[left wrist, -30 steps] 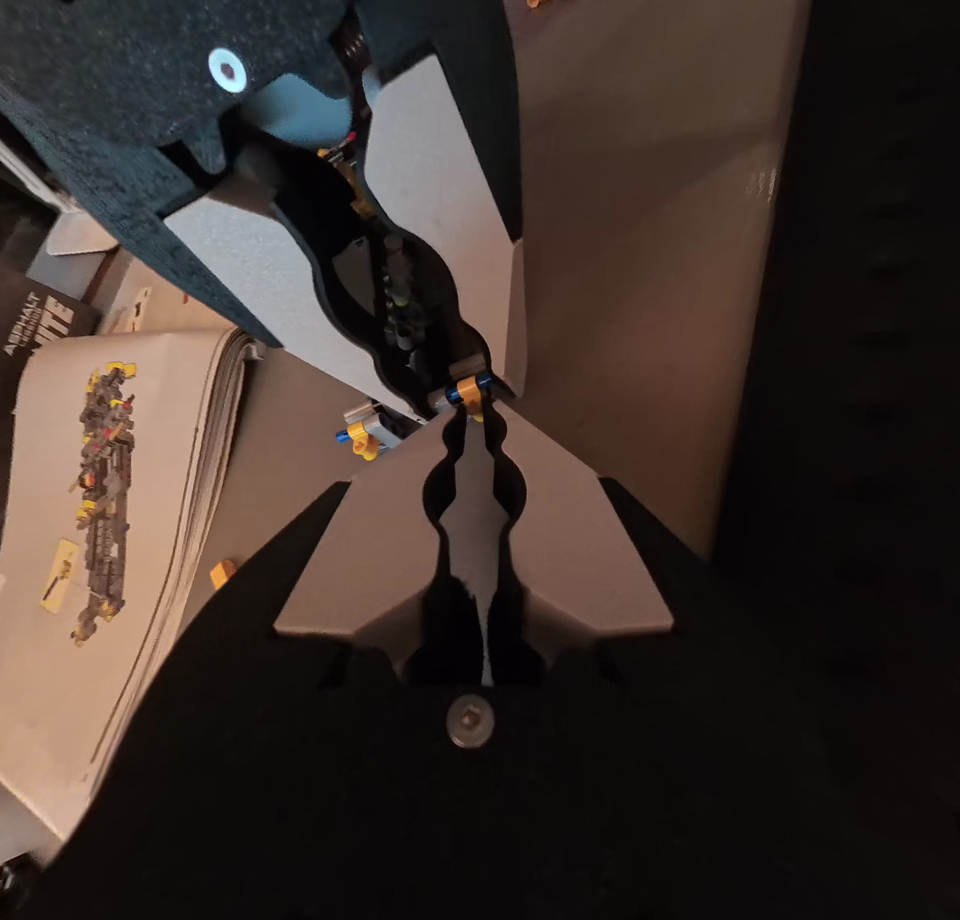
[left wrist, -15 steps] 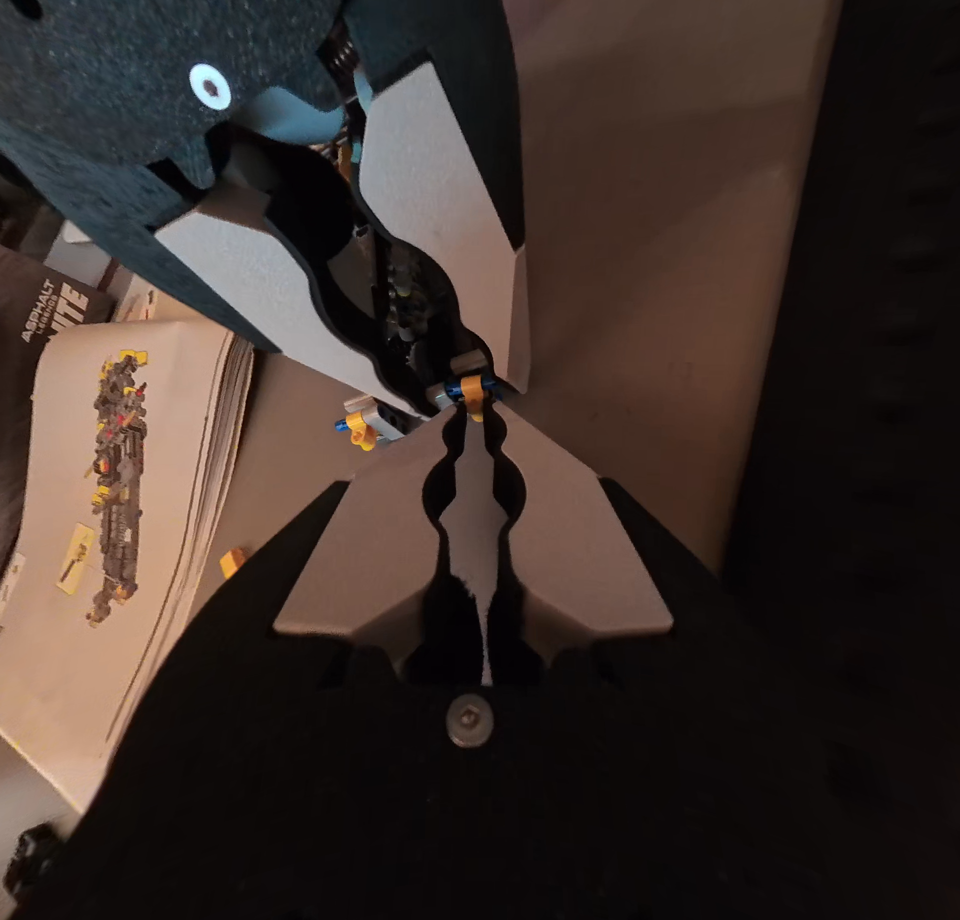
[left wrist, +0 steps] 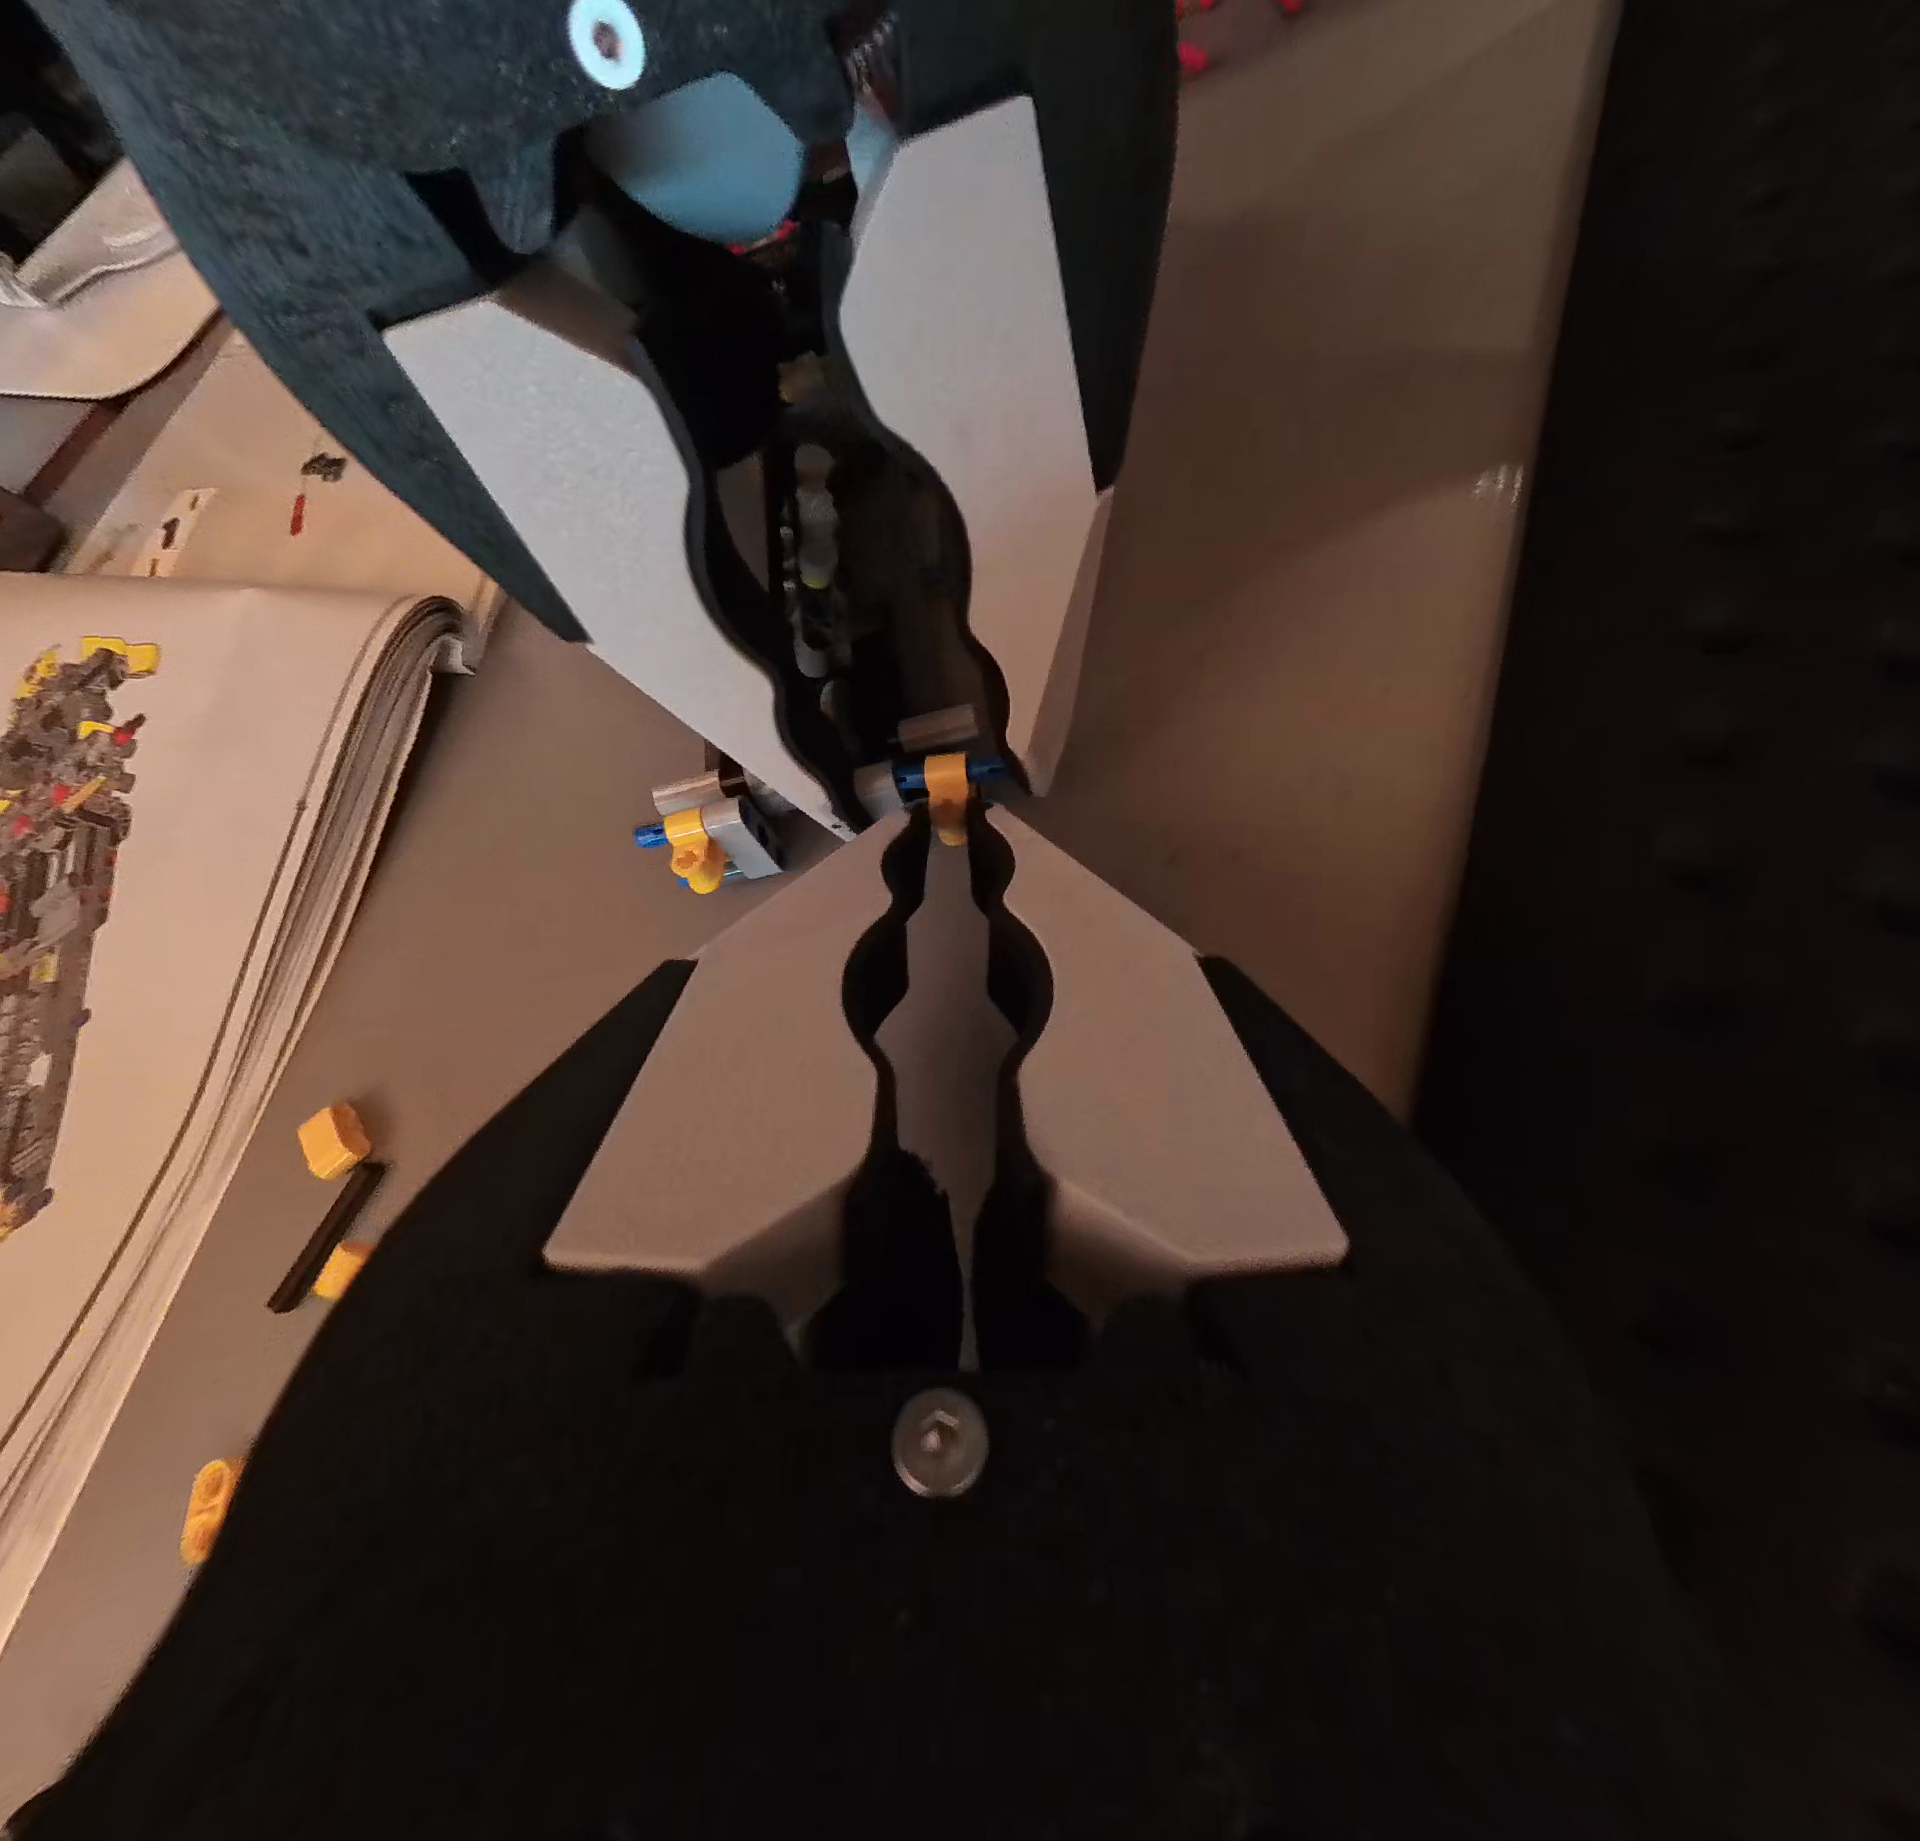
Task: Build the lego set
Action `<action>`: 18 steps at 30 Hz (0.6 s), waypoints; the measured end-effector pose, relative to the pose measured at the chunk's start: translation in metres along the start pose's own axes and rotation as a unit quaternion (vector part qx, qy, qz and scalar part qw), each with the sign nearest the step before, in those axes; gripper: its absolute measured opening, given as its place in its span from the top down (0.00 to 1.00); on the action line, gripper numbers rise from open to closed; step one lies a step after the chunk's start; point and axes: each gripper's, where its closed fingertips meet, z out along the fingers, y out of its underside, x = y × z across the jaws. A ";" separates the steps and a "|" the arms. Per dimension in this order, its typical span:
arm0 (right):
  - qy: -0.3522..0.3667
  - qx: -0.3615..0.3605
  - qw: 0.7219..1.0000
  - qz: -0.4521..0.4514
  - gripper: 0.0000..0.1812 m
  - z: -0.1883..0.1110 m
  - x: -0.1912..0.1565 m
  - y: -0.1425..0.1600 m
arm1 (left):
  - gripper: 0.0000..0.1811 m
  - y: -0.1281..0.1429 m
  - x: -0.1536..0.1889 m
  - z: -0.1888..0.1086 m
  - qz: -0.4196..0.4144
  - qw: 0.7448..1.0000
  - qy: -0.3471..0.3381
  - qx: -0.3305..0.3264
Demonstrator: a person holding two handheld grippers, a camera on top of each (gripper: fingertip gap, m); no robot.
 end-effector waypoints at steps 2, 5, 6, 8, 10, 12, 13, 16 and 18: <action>-0.001 -0.001 1.000 -0.002 0.83 0.000 0.000 0.000 | 0.96 -0.001 0.000 0.001 0.002 1.000 0.003 0.000; 0.001 0.001 1.000 -0.014 0.83 0.000 0.000 0.000 | 0.95 -0.001 0.000 0.003 0.014 1.000 -0.002 0.003; 0.001 0.003 1.000 -0.015 0.83 0.000 0.000 0.000 | 0.95 0.000 0.000 0.003 0.015 1.000 -0.003 0.003; 0.002 0.007 1.000 -0.020 0.83 0.000 0.000 0.000 | 0.95 0.000 0.000 0.002 0.007 1.000 -0.001 0.002; 0.002 0.008 1.000 -0.022 0.83 0.000 0.000 0.000 | 0.95 0.000 0.000 0.002 -0.002 1.000 0.004 0.001; 0.004 0.005 1.000 -0.026 0.83 0.000 0.000 0.000 | 0.96 0.000 0.001 0.003 -0.009 1.000 0.011 0.000; 0.006 0.004 1.000 -0.026 0.83 0.000 0.000 0.000 | 0.96 0.000 0.001 0.003 -0.014 1.000 0.014 -0.002; 0.026 -0.004 1.000 -0.016 0.82 0.000 0.005 0.001 | 0.96 0.001 -0.004 0.003 -0.023 1.000 0.006 -0.019; 0.041 -0.012 0.999 -0.012 0.82 0.000 0.007 0.002 | 0.96 0.000 -0.005 0.003 -0.019 1.000 -0.002 -0.018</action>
